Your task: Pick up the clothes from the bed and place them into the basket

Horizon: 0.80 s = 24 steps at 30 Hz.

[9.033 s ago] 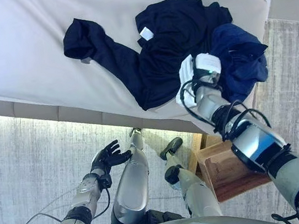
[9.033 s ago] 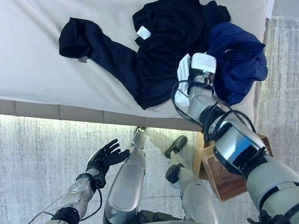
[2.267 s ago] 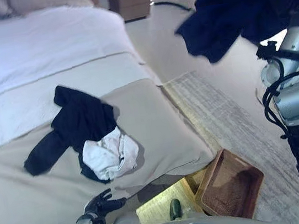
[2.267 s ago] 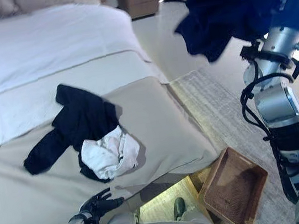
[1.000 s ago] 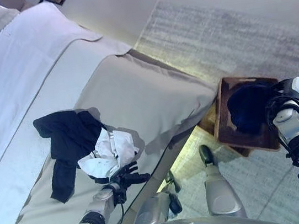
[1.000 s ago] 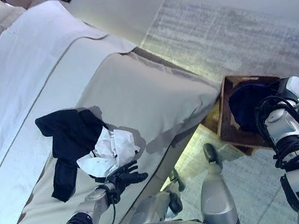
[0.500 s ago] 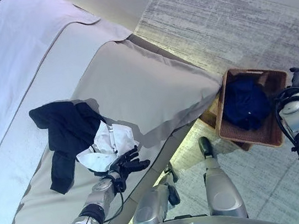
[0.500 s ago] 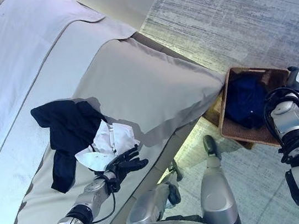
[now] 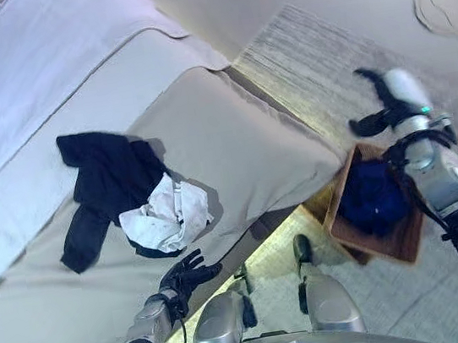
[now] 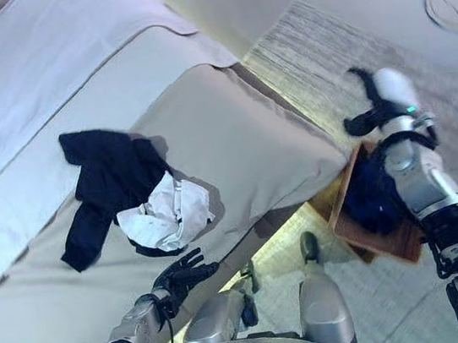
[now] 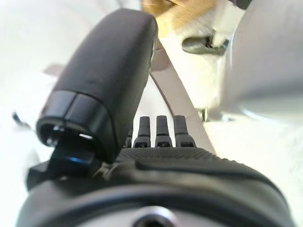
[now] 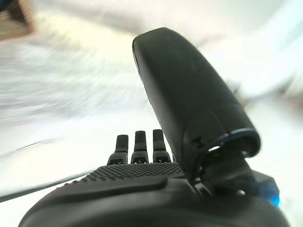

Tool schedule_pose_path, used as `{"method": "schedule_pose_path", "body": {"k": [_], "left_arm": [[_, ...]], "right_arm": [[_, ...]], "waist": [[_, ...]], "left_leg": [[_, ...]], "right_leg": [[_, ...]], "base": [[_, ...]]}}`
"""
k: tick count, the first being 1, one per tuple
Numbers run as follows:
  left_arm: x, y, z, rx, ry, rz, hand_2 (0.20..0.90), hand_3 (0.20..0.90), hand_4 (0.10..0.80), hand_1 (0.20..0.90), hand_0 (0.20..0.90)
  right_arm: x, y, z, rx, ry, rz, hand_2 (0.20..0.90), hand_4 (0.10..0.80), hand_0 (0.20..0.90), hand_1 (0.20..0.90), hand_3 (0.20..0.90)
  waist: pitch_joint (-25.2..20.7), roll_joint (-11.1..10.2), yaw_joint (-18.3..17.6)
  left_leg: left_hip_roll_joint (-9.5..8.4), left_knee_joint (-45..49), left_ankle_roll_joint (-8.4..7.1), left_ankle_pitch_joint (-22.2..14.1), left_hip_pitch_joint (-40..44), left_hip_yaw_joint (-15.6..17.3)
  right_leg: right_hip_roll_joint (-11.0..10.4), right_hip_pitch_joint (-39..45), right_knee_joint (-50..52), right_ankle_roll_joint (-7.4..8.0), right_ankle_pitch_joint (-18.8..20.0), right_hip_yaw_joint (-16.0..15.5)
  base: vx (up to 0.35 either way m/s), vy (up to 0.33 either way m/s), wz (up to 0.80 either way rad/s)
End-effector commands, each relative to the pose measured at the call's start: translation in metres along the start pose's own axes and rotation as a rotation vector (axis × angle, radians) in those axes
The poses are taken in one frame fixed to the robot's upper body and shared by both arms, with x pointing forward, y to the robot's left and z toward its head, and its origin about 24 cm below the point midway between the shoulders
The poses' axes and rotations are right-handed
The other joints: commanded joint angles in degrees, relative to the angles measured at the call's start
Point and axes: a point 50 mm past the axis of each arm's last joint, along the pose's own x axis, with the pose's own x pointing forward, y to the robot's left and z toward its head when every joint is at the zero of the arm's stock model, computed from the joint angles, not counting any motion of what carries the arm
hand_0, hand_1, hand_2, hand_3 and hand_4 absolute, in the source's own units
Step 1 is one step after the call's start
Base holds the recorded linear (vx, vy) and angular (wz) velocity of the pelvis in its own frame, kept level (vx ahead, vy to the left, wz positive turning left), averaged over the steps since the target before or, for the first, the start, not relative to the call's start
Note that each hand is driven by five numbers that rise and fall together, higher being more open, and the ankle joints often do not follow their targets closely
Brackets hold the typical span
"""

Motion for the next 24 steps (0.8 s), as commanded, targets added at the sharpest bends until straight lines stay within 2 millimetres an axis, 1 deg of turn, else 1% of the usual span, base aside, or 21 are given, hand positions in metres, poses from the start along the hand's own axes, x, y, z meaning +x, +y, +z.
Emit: {"method": "schedule_pose_path", "body": {"k": [1,2,3,4,6,9,10,11,12,13,14,15,16,19,20,21,24], "left_arm": [[-0.011,0.035,-0.003,0.039,0.015,0.106,0.9,0.9,0.8,0.9,0.9],[-0.011,0.039,0.003,0.045,0.011,0.116,0.9,0.9,0.8,0.9,0.9],[-0.011,0.042,0.006,0.045,0.009,0.127,0.9,0.9,0.8,0.9,0.9],[-0.012,0.042,0.007,0.04,0.01,0.131,0.9,0.9,0.8,0.9,0.9],[-0.013,0.05,0.013,0.043,0.0,0.155,0.9,0.9,0.8,0.9,0.9],[-0.016,0.06,0.016,0.025,-0.002,0.191,0.9,0.9,0.8,0.9,0.9],[-0.018,0.064,0.017,0.03,-0.005,0.203,0.9,0.9,0.8,0.9,0.9],[-0.018,0.065,0.017,0.032,-0.005,0.203,0.9,0.9,0.8,0.9,0.9],[-0.019,0.067,0.018,0.03,-0.007,0.208,0.9,0.9,0.8,0.9,0.9],[-0.02,0.069,0.019,0.036,-0.007,0.211,0.9,0.9,0.8,0.9,0.9],[-0.02,0.069,0.02,0.038,-0.009,0.211,0.9,0.9,0.8,0.9,0.9],[-0.02,0.069,0.021,0.044,-0.012,0.209,0.9,0.9,0.8,0.9,0.9],[-0.02,0.069,0.021,0.046,-0.016,0.208,0.9,0.9,0.8,0.9,0.9],[-0.017,0.064,0.026,0.062,-0.04,0.184,0.9,0.9,0.8,0.9,0.9],[-0.017,0.062,0.027,0.066,-0.045,0.178,0.9,0.9,0.8,0.9,0.9],[-0.015,0.059,0.029,0.073,-0.055,0.168,0.9,0.9,0.8,0.9,0.9],[-0.014,0.056,0.033,0.084,-0.068,0.157,0.9,0.9,0.8,0.9,0.9]], "right_arm": [[0.018,-0.011,0.039,0.014,-0.131,-0.074,0.9,0.8,0.9,0.9,0.9],[0.023,-0.005,0.044,0.03,-0.115,-0.081,0.9,0.8,0.9,0.9,0.9],[0.027,-0.003,0.048,0.048,-0.099,-0.078,0.9,0.8,0.9,0.9,0.9],[0.028,-0.002,0.048,0.051,-0.097,-0.075,0.9,0.8,0.9,0.9,0.9],[0.036,0.004,0.054,0.063,-0.052,-0.069,0.9,0.8,0.9,0.9,0.9],[0.044,0.014,0.053,0.065,0.043,0.015,0.9,0.8,0.9,0.9,0.9],[0.046,0.025,0.049,0.11,0.089,0.061,0.9,0.8,0.9,0.9,0.9],[0.046,0.027,0.049,0.119,0.1,0.072,0.9,0.8,0.9,0.9,0.9],[0.046,0.034,0.047,0.147,0.128,0.101,0.9,0.8,0.9,0.9,0.9],[0.044,0.046,0.044,0.202,0.187,0.139,0.9,0.8,0.9,0.9,0.9],[0.044,0.048,0.044,0.212,0.196,0.145,0.9,0.8,0.9,0.9,0.9],[0.043,0.054,0.042,0.245,0.223,0.171,0.9,0.8,0.9,0.9,0.9],[0.042,0.061,0.042,0.276,0.247,0.196,0.9,0.8,0.9,0.9,0.9],[0.034,0.085,0.04,0.33,0.32,0.279,0.9,0.8,0.9,0.9,0.9],[0.032,0.09,0.04,0.347,0.334,0.307,0.9,0.8,0.9,0.9,0.9],[0.029,0.099,0.042,0.374,0.349,0.35,0.9,0.8,0.9,0.9,0.9],[0.026,0.109,0.047,0.43,0.365,0.412,0.9,0.8,0.9,0.9,0.9]], "waist": [[-1.7,-3.9,4.7],[-0.1,-3.8,6.7],[0.8,-3.9,7.9],[1.0,-3.9,8.1],[2.0,-4.2,10.4],[2.7,-4.8,12.8],[2.9,-5.2,14.3],[2.9,-5.3,14.6],[2.8,-5.5,15.3],[2.8,-5.8,16.3],[2.8,-5.9,16.5],[2.9,-6.1,17.0],[3.1,-6.5,17.5],[3.6,-6.7,18.6],[3.8,-6.8,18.8],[4.0,-6.9,19.2],[4.4,-7.0,19.7]], "left_leg": [[-3.01,6.7,1.49,-7.6,-3.4,-2.7],[-3.21,6.5,1.95,-6.9,-4.4,-4.1],[-3.28,6.2,2.13,-6.5,-4.9,-4.8],[-3.3,6.2,2.16,-6.4,-4.9,-4.9],[-3.43,4.6,2.27,-5.4,-5.6,-6.6],[-3.39,2.7,2.24,-4.3,-6.3,-8.0],[-3.21,1.8,2.19,-3.8,-6.7,-8.8],[-3.18,1.7,2.18,-3.7,-6.8,-8.9],[-3.1,1.5,2.15,-3.4,-7.2,-9.1],[-3.11,1.3,2.16,-3.2,-7.7,-9.5],[-3.11,1.3,2.17,-3.2,-7.8,-9.5],[-3.1,1.5,2.18,-3.2,-8.2,-9.5],[-2.83,0.8,1.74,-4.0,-7.5,-9.6],[-2.85,0.8,1.65,-3.6,-8.2,-10.1],[-2.88,0.8,1.65,-3.6,-8.3,-10.2],[-2.97,0.9,1.59,-3.5,-8.5,-10.5],[-3.09,1.0,1.54,-3.4,-8.7,-11.0]], "right_leg": [[-3.8,-2.6,12.7,-0.33,-10.0,-4.7],[-4.1,-3.0,13.9,-0.11,-10.1,-6.1],[-4.2,-3.2,14.4,0.03,-10.2,-6.9],[-4.2,-3.2,14.4,0.06,-10.2,-7.0],[-4.2,-3.6,14.7,0.28,-9.8,-8.4],[-4.1,-3.5,13.9,0.74,-9.3,-10.1],[-4.2,-3.1,13.2,0.99,-9.0,-11.3],[-4.3,-3.0,13.1,1.02,-9.0,-11.6],[-4.4,-2.9,12.9,1.12,-9.0,-12.2],[-4.5,-2.6,12.7,1.16,-9.1,-13.0],[-4.5,-2.6,12.7,1.17,-9.2,-13.2],[-4.6,-2.5,12.8,1.19,-9.2,-13.5],[-4.5,-2.0,13.1,1.49,-10.6,-13.0],[-4.5,-1.7,13.2,1.52,-10.9,-13.9],[-4.6,-1.6,13.3,1.48,-10.9,-14.1],[-4.6,-1.4,13.3,1.54,-11.0,-14.2],[-4.7,-1.3,13.4,1.58,-11.0,-14.3]], "base": [[-0.07,0.075,0.96],[-0.029,0.081,0.88],[-0.023,0.085,0.83],[-0.005,0.048,0.58],[-0.005,0.02,0.53],[0.029,0.032,0.5],[0.043,0.003,0.32],[0.048,-0.016,0.31],[0.061,-0.01,0.37],[0.061,-0.013,0.41],[0.05,-0.022,0.42],[0.087,-0.068,0.3],[0.097,-0.073,0.28],[0.053,-0.034,0.13],[0.027,-0.017,0.19],[0.021,-0.016,0.19],[0.008,-0.014,0.05]]}}
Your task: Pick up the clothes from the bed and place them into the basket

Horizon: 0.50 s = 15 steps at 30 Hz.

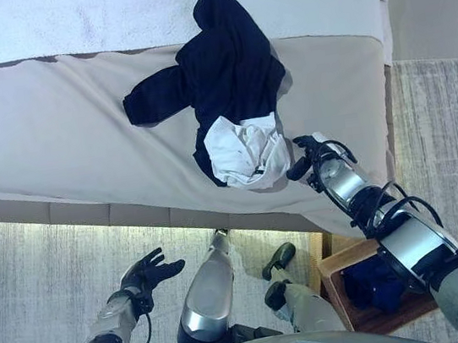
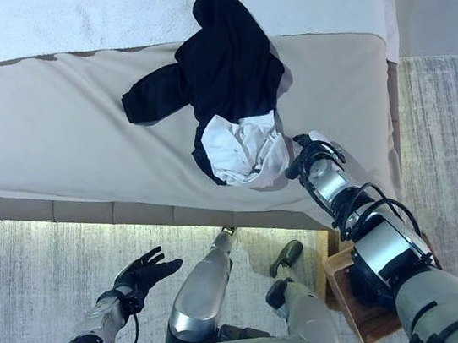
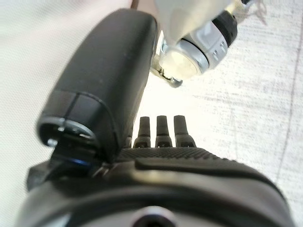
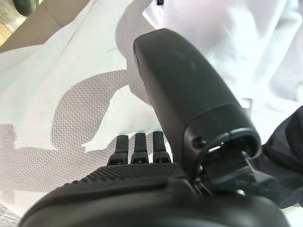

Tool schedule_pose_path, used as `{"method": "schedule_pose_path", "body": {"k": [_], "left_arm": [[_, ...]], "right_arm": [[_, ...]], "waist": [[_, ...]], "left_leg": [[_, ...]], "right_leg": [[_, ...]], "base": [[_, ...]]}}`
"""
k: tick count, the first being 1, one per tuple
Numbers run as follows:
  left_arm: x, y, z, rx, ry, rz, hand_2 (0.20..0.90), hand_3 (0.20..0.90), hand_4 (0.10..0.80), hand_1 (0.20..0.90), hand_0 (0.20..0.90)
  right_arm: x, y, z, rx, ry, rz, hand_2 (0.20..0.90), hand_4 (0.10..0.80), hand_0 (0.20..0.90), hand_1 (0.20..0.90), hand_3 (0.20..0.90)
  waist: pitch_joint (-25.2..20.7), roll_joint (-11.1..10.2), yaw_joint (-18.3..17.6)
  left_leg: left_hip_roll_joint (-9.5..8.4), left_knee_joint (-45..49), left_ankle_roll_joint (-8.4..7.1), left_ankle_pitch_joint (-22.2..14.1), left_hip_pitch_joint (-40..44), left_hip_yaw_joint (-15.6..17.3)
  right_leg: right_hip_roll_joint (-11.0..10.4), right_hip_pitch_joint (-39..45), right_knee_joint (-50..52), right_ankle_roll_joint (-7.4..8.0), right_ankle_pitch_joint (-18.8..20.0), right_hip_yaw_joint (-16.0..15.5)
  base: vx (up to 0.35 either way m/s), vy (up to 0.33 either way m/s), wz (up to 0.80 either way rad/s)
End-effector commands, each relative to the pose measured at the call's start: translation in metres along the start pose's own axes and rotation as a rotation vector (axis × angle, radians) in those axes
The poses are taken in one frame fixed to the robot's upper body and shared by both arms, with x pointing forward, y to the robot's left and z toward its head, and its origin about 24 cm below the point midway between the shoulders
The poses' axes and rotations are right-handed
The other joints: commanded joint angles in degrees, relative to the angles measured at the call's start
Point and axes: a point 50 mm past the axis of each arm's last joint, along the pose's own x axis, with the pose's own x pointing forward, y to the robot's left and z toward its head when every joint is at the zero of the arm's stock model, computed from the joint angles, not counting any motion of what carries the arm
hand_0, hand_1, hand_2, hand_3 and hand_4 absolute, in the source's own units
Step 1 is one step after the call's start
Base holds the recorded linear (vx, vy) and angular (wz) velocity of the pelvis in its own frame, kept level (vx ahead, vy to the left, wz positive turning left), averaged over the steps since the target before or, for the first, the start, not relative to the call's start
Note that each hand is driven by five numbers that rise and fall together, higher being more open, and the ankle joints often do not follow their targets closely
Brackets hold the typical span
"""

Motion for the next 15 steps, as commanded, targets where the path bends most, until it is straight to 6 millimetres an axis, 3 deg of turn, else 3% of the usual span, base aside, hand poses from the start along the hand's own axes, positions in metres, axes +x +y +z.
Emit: {"method": "schedule_pose_path", "body": {"k": [1,6,7,11,12,14,15], "left_arm": [[-0.001,-0.003,-0.004,0.041,-0.009,-0.03,0.9,0.9,0.8,0.9,0.9],[0.002,-0.016,-0.001,0.042,-0.023,-0.064,0.9,0.9,0.8,0.9,0.9],[0.002,-0.02,-0.003,0.034,-0.027,-0.071,0.9,0.9,0.8,0.9,0.9],[0.002,-0.026,-0.012,0.002,-0.015,-0.077,0.9,0.9,0.8,0.9,0.9],[0.002,-0.029,-0.015,-0.005,-0.01,-0.079,0.9,0.9,0.8,0.9,0.9],[0.002,-0.031,-0.02,-0.014,-0.001,-0.081,0.9,0.9,0.8,0.9,0.9],[0.001,-0.031,-0.023,-0.018,0.001,-0.082,0.9,0.9,0.8,0.9,0.9]], "right_arm": [[-0.004,0.032,0.004,0.114,0.006,0.186,0.9,0.8,0.9,0.9,0.9],[-0.008,0.047,0.029,0.244,-0.09,0.221,0.9,0.8,0.9,0.9,0.9],[-0.013,0.05,0.047,0.331,-0.169,0.239,0.9,0.8,0.9,0.9,0.9],[-0.026,0.065,0.08,0.555,-0.264,0.333,0.9,0.8,0.9,0.9,0.9],[-0.03,0.069,0.086,0.629,-0.274,0.376,0.731,0.602,0.731,0.731,0.702],[-0.036,0.076,0.096,0.729,-0.306,0.435,0.3,0.1,0.3,0.3,0.2],[-0.039,0.078,0.101,0.766,-0.321,0.467,0.3,0.1,0.3,0.3,0.2]], "waist": [[-1.1,1.1,1.7],[-0.5,2.0,2.5],[0.0,2.4,2.5],[0.9,3.2,2.3],[1.2,3.4,2.3],[1.4,3.6,2.3],[1.5,3.6,2.2]], "left_leg": [[1.68,-2.1,2.8,-4.6,1.5,3.5],[1.33,-1.8,2.51,-4.2,0.9,2.6],[1.27,-1.7,2.44,-4.1,0.6,2.5],[1.22,-1.8,2.13,-3.8,-0.2,2.8],[1.22,-1.9,2.07,-3.7,-0.4,2.9],[1.36,-2.1,1.91,-3.3,-0.7,3.2],[1.38,-2.2,1.85,-3.2,-0.8,3.3]], "right_leg": [[-1.6,-0.4,12.8,-0.13,-9.7,0.7],[-1.8,-0.6,13.2,-0.27,-10.1,0.5],[-1.9,-0.9,13.3,-0.27,-10.1,0.5],[-2.0,-2.0,13.2,-0.25,-10.2,0.2],[-1.9,-2.2,13.0,-0.21,-10.2,0.1],[-1.8,-2.5,12.7,-0.17,-10.2,-0.1],[-1.8,-2.7,12.5,-0.16,-10.1,-0.1]], "base": [[0.0,0.0,0.0],[0.006,0.026,0.03],[-0.018,0.061,0.04],[-0.029,0.076,0.0],[-0.042,0.076,-0.05],[-0.03,0.053,-0.1],[-0.026,0.045,-0.14]]}}
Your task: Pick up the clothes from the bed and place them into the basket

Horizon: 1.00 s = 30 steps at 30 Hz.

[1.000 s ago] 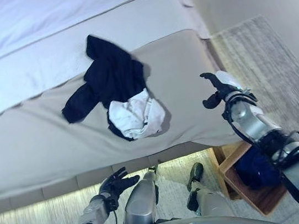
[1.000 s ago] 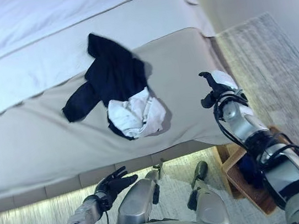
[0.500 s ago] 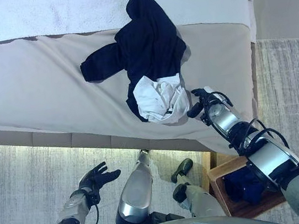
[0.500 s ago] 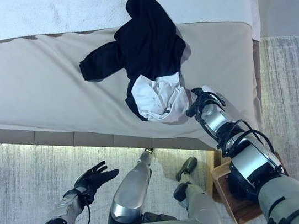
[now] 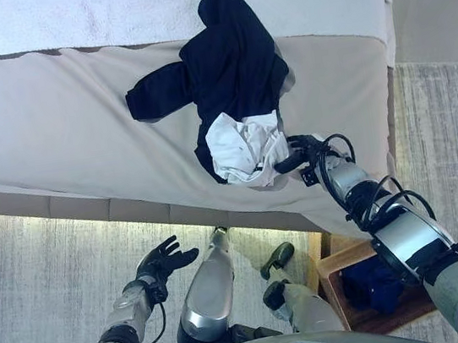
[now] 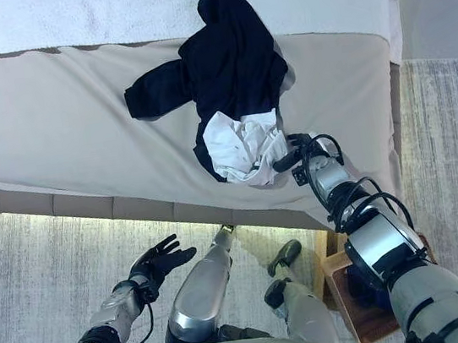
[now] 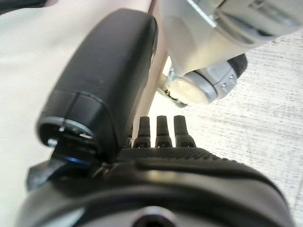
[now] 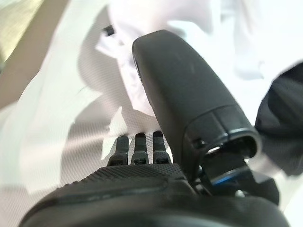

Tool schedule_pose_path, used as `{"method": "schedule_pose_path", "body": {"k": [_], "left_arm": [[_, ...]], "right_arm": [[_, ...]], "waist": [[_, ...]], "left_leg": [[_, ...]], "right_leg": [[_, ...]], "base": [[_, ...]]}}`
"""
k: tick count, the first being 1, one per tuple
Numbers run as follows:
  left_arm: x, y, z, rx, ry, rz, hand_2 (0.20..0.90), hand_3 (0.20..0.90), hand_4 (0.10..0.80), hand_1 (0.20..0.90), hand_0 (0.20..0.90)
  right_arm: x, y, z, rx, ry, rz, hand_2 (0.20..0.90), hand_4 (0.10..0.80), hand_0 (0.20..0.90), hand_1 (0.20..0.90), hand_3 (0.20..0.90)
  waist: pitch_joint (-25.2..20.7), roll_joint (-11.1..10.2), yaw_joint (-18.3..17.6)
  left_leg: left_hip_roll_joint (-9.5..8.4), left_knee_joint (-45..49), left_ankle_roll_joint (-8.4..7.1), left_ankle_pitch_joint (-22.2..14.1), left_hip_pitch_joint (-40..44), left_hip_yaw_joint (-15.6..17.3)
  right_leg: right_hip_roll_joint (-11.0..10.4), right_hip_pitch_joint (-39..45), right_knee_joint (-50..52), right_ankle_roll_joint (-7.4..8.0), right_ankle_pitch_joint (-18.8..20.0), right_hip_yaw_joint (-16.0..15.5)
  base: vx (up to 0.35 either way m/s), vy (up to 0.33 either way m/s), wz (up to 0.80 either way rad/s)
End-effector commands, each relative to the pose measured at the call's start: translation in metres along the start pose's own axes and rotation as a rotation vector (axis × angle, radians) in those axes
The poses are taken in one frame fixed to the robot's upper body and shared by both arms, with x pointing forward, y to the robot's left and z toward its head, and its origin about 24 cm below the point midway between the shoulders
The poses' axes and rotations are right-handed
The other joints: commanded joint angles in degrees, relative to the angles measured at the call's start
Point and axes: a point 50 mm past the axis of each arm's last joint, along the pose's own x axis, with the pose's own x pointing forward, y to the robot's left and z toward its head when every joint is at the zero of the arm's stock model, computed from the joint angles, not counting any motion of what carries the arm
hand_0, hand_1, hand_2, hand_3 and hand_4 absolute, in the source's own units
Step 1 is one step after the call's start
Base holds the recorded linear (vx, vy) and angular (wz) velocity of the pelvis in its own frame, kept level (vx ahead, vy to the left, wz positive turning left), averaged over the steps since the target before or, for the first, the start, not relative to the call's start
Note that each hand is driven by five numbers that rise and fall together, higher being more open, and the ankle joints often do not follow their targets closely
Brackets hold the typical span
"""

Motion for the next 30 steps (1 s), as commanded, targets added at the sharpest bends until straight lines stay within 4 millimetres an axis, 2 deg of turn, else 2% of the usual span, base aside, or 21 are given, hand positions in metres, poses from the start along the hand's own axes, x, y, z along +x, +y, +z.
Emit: {"method": "schedule_pose_path", "body": {"k": [1,5,13,17,20,21,23,25,26,27,29,30], "left_arm": [[-0.006,-0.002,-0.023,0.021,0.03,-0.014,0.9,0.9,0.8,0.9,0.9],[-0.007,-0.002,-0.028,0.007,0.032,-0.013,0.9,0.9,0.8,0.9,0.9],[-0.01,-0.001,-0.033,-0.007,0.026,-0.004,0.9,0.9,0.8,0.9,0.9],[-0.012,0.004,-0.038,-0.014,0.038,0.018,0.9,0.9,0.8,0.9,0.9],[-0.015,0.008,-0.044,-0.016,0.052,0.039,0.9,0.9,0.8,0.9,0.9],[-0.017,0.01,-0.047,-0.014,0.058,0.046,0.9,0.9,0.8,0.9,0.9],[-0.019,0.013,-0.052,-0.013,0.072,0.065,0.9,0.9,0.8,0.9,0.9],[-0.024,0.019,-0.061,-0.01,0.098,0.091,0.9,0.9,0.8,0.9,0.9],[-0.025,0.02,-0.063,-0.01,0.102,0.097,0.9,0.9,0.8,0.9,0.9],[-0.029,0.027,-0.07,-0.011,0.133,0.118,0.9,0.9,0.8,0.9,0.9],[-0.035,0.034,-0.079,-0.008,0.167,0.137,0.9,0.9,0.8,0.9,0.9],[-0.036,0.036,-0.082,-0.007,0.177,0.141,0.9,0.9,0.8,0.9,0.9]], "right_arm": [[-0.035,0.107,0.048,0.314,-0.199,0.486,0.3,0.1,0.3,0.3,0.2],[-0.044,0.12,0.053,0.33,-0.228,0.561,0.3,0.1,0.3,0.3,0.2],[-0.058,0.117,0.071,0.37,-0.373,0.518,0.3,0.1,0.3,0.3,0.2],[-0.068,0.112,0.083,0.309,-0.494,0.47,0.3,0.1,0.3,0.3,0.2],[-0.078,0.094,0.103,0.266,-0.638,0.345,0.3,0.1,0.3,0.3,0.2],[-0.084,0.08,0.114,0.237,-0.73,0.256,0.3,0.1,0.3,0.3,0.2],[-0.097,0.058,0.132,0.232,-0.863,0.111,0.3,0.1,0.3,0.3,0.2],[-0.118,0.027,0.15,0.237,-1.038,-0.065,0.3,0.1,0.3,0.3,0.2],[-0.123,0.022,0.153,0.226,-1.081,-0.104,0.3,0.1,0.3,0.3,0.2],[-0.145,0.0,0.163,0.2,-1.227,-0.248,0.3,0.1,0.3,0.3,0.2],[-0.173,-0.023,0.171,0.182,-1.4,-0.418,0.3,0.1,0.3,0.3,0.2],[-0.18,-0.029,0.172,0.188,-1.43,-0.453,0.3,0.1,0.3,0.3,0.2]], "waist": [[1.4,3.3,1.9],[1.2,3.0,1.7],[-0.1,1.3,0.7],[-1.3,0.0,-0.2],[-2.7,-1.0,-1.0],[-3.4,-1.2,-1.5],[-4.6,-1.7,-2.0],[-6.5,-2.4,-3.0],[-6.8,-2.5,-3.2],[-8.8,-2.8,-4.1],[-11.2,-2.7,-5.2],[-11.8,-2.7,-5.4]], "left_leg": [[1.29,-3.4,1.93,-3.2,1.5,3.5],[1.62,-3.5,1.73,-3.3,1.6,4.2],[2.43,-3.7,1.8,-4.0,2.8,5.8],[2.69,-3.7,1.96,-4.8,3.9,6.5],[2.94,-3.8,2.2,-5.5,5.3,7.0],[2.81,-3.6,2.69,-4.7,5.1,7.3],[2.93,-3.8,2.9,-5.1,6.2,7.6],[3.03,-4.1,3.25,-5.9,7.7,8.1],[3.06,-4.2,3.32,-6.0,8.0,8.3],[3.03,-4.3,3.58,-6.7,9.3,8.9],[2.84,-4.5,3.94,-7.6,11.0,9.6],[2.78,-4.6,4.04,-7.9,11.6,9.9]], "right_leg": [[-1.8,-0.9,12.8,-0.19,-9.8,-0.3],[-1.9,-0.9,12.3,-0.07,-9.5,-0.6],[-1.8,0.3,11.3,0.46,-8.6,0.0],[-1.1,1.2,10.0,0.73,-8.1,1.4],[-0.2,2.4,8.9,0.86,-7.8,2.7],[-0.1,2.4,8.1,0.74,-6.4,2.5],[0.2,3.3,7.5,0.93,-6.3,3.2],[0.6,4.3,6.8,1.05,-6.1,4.2],[0.6,4.5,6.7,1.06,-6.0,4.4],[0.6,5.2,6.3,1.11,-5.9,5.3],[0.6,6.0,5.9,1.32,-5.9,6.3],[0.6,6.3,5.9,1.39,-5.9,6.6]], "base": [[-0.02,0.037,-0.11],[-0.006,0.031,-0.06],[0.018,-0.001,-0.12],[0.032,-0.018,-0.1],[0.025,-0.023,-0.16],[-0.02,-0.001,-0.2],[0.015,-0.029,-0.08],[0.062,-0.04,-0.06],[0.098,-0.01,-0.14],[0.103,0.004,-0.2],[0.103,0.011,-0.31],[0.081,0.007,-0.37]]}}
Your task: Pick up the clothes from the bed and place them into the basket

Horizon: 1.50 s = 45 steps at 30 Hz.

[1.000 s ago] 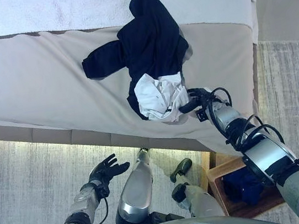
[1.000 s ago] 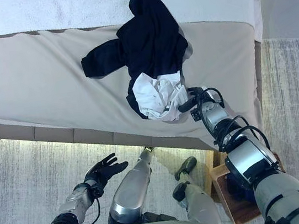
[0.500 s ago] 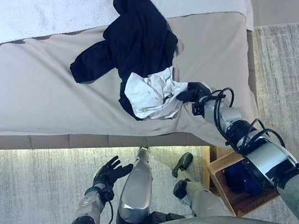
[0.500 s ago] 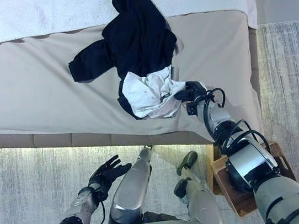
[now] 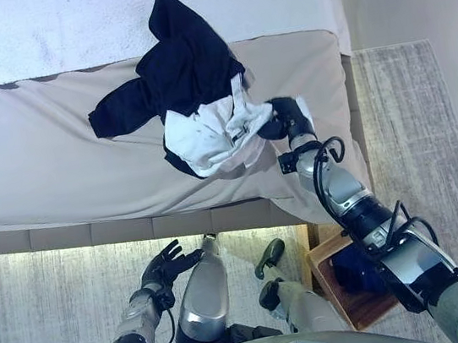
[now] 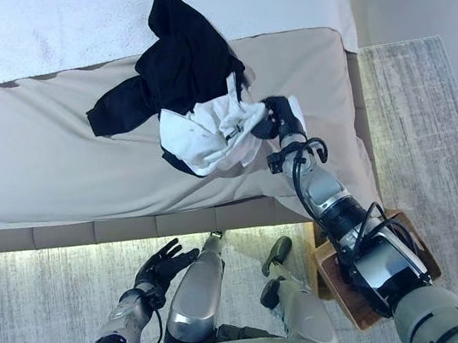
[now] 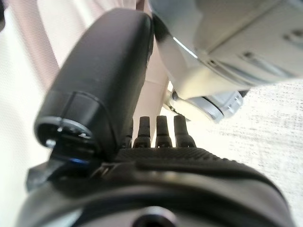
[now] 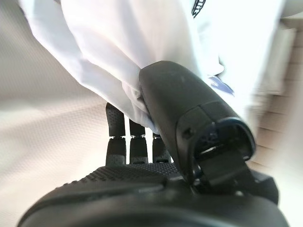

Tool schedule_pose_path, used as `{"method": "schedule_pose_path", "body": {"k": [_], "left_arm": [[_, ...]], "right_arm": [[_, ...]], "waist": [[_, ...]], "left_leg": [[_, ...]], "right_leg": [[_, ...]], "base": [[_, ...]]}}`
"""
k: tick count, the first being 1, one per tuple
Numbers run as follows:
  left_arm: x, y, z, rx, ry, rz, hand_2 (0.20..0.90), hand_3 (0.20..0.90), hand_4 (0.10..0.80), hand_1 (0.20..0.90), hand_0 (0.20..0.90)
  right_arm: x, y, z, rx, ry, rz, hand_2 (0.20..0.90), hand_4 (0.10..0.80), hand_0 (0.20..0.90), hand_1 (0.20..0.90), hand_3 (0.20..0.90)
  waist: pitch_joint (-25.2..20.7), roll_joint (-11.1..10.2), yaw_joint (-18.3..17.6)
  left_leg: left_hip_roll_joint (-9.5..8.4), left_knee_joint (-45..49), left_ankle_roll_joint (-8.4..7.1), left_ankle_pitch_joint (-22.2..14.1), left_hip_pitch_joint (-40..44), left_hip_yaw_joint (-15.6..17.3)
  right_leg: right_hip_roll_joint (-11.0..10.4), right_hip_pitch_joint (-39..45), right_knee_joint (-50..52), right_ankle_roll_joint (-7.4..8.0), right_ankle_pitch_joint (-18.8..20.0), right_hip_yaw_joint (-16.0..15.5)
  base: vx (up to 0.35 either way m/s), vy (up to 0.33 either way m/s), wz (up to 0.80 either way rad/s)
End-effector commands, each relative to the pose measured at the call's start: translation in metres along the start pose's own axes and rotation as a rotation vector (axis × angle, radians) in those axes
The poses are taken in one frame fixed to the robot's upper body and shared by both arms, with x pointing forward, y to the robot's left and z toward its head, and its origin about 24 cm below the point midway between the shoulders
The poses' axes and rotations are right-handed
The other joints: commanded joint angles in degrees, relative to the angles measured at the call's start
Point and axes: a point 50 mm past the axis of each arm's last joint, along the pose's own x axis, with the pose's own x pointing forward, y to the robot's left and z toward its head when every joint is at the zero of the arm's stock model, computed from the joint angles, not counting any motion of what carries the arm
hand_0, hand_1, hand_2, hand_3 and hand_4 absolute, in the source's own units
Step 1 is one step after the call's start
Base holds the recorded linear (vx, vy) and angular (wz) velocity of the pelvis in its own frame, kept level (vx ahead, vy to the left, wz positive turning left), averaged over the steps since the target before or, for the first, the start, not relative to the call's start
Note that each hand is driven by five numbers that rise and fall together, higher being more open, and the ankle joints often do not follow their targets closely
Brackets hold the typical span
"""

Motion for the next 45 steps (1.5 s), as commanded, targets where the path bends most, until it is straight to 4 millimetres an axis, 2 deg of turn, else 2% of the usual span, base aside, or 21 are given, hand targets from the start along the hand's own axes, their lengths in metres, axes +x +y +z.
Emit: {"method": "schedule_pose_path", "body": {"k": [1,5,9,12,17,23,28,34,38,40,45], "left_arm": [[-0.028,0.037,-0.057,0.096,0.181,0.079,0.9,0.9,0.8,0.9,0.9],[-0.034,0.041,-0.071,0.116,0.245,0.102,0.9,0.9,0.8,0.9,0.9],[-0.035,0.042,-0.074,0.125,0.269,0.105,0.9,0.9,0.8,0.9,0.9],[-0.033,0.039,-0.072,0.12,0.274,0.095,0.9,0.9,0.8,0.9,0.9],[-0.029,0.03,-0.068,0.104,0.269,0.066,0.9,0.9,0.8,0.9,0.9],[-0.031,0.026,-0.078,0.176,0.323,0.051,0.9,0.9,0.8,0.9,0.9],[-0.036,0.036,-0.086,0.229,0.394,0.062,0.9,0.9,0.8,0.9,0.9],[-0.038,0.045,-0.083,0.26,0.423,0.063,0.9,0.9,0.8,0.9,0.9],[-0.037,0.047,-0.077,0.256,0.397,0.058,0.9,0.9,0.8,0.9,0.9],[-0.033,0.043,-0.07,0.251,0.368,0.045,0.9,0.9,0.8,0.9,0.9],[-0.024,0.027,-0.056,0.249,0.286,-0.007,0.9,0.9,0.8,0.9,0.9]], "right_arm": [[-0.015,-0.063,0.129,0.096,-0.745,-0.4,0.3,0.1,0.3,0.3,0.2],[-0.03,-0.098,0.144,0.062,-0.85,-0.547,0.3,0.1,0.3,0.3,0.2],[-0.035,-0.113,0.148,0.043,-0.853,-0.556,0.3,0.1,0.3,0.3,0.2],[-0.031,-0.12,0.14,0.012,-0.786,-0.481,0.3,0.1,0.3,0.3,0.2],[-0.023,-0.118,0.121,0.017,-0.672,-0.327,0.3,0.1,0.3,0.3,0.2],[-0.015,-0.138,0.098,-0.043,-0.563,-0.533,0.3,0.1,0.3,0.3,0.2],[-0.014,-0.158,0.08,-0.103,-0.47,-0.651,0.3,0.1,0.3,0.3,0.2],[-0.015,-0.177,0.048,-0.247,-0.31,-0.632,0.3,0.1,0.3,0.3,0.2],[-0.021,-0.19,0.008,-0.38,-0.13,-0.567,0.3,0.1,0.3,0.3,0.2],[-0.026,-0.193,-0.013,-0.418,-0.043,-0.543,0.3,0.1,0.3,0.3,0.2],[-0.035,-0.187,-0.049,-0.445,0.09,-0.503,0.3,0.1,0.3,0.3,0.2]], "waist": [[-13.7,-1.3,-2.9],[-18.2,-0.7,-5.1],[-20.4,-0.1,-7.4],[-21.7,0.3,-9.3],[-22.8,0.2,-10.9],[-23.4,-0.3,-11.7],[-23.7,0.9,-13.6],[-23.7,1.7,-16.4],[-23.0,2.1,-18.7],[-22.5,2.5,-19.8],[-20.5,3.8,-21.7]], "left_leg": [[-1.03,-4.5,4.76,-6.9,4.9,2.9],[-1.33,-4.5,5.24,-8.7,8.4,4.8],[-1.35,-4.5,5.41,-9.5,10.3,6.4],[-1.42,-4.5,5.3,-10.0,11.8,7.7],[-1.25,-4.5,5.14,-10.2,13.1,9.6],[-1.16,-4.5,5.06,-10.4,13.6,10.8],[-0.99,-4.5,5.15,-10.7,14.3,12.8],[-0.88,-4.5,5.09,-10.9,14.8,14.6],[-0.71,-4.5,5.21,-11.2,15.2,16.0],[-0.58,-4.5,5.26,-11.2,15.2,16.6],[-0.23,-4.3,5.3,-10.9,14.5,17.6]], "right_leg": [[-2.7,2.7,6.2,2.13,-6.5,0.2],[-2.9,4.2,5.9,2.64,-6.6,1.9],[-2.8,4.9,5.5,2.55,-6.6,3.7],[-2.5,5.6,4.7,2.37,-6.5,5.0],[-2.2,6.4,3.5,2.12,-6.0,5.6],[-2.0,7.1,2.4,2.05,-5.3,5.5],[-1.8,6.6,2.3,2.03,-5.1,7.0],[-1.4,5.6,2.9,1.84,-5.2,9.3],[-0.9,5.0,2.7,1.76,-4.9,11.3],[-0.6,4.6,2.5,1.68,-4.7,12.4],[0.1,2.9,3.0,1.13,-4.7,14.0]], "base": [[0.091,0.013,-0.32],[0.105,-0.002,-0.29],[0.038,-0.013,-0.31],[0.01,-0.012,-0.37],[-0.005,-0.032,-0.31],[-0.013,-0.064,-0.06],[-0.014,-0.038,-0.06],[0.001,-0.064,-0.14],[-0.011,-0.123,-0.21],[-0.035,-0.13,-0.29],[-0.059,-0.118,-0.24]]}}
